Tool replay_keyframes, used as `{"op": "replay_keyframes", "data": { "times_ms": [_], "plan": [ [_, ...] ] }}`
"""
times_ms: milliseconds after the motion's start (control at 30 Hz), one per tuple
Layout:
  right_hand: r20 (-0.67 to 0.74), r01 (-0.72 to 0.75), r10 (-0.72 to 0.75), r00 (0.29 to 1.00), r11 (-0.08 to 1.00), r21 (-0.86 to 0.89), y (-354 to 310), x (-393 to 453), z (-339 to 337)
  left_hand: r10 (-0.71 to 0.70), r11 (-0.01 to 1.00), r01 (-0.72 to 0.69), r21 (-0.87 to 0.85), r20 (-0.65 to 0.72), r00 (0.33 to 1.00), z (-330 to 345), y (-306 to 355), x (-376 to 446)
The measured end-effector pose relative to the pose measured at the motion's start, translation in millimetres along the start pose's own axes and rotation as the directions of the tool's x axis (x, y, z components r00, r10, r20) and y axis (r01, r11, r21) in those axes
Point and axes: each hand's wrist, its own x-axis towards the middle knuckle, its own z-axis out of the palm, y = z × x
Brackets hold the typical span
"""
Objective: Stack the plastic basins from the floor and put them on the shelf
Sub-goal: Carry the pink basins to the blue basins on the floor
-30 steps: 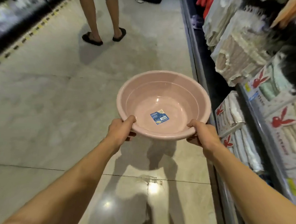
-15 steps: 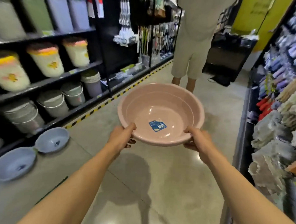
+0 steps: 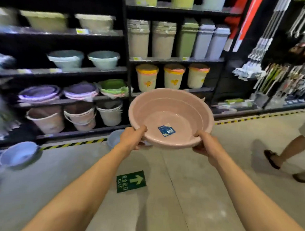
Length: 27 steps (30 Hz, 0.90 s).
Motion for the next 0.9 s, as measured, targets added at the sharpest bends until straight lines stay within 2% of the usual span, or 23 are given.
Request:
{"op": "replay_keyframes", "data": {
  "times_ms": [300, 567, 733, 900],
  "plan": [
    [0.252, 0.033, 0.001, 0.968, 0.991, -0.127, -33, 56, 214, -0.075, 0.993, 0.048, -0.108, -0.259, 0.963, -164, -25, 77],
    [0.465, 0.071, 0.045, 0.884, 0.971, -0.23, -42, 76, 367, -0.151, 0.977, 0.071, -0.201, -0.42, 0.895, -275, -54, 106],
    [0.599, 0.083, 0.088, 0.796, 0.964, -0.253, -46, 84, 457, -0.23, 0.961, 0.107, -0.254, -0.525, 0.82, -333, -69, 119],
    [0.709, 0.1, 0.143, 0.691, 0.952, -0.289, -53, 92, 546, -0.283, 0.951, 0.117, -0.285, -0.656, 0.7, -380, -83, 134]
  ]
}}
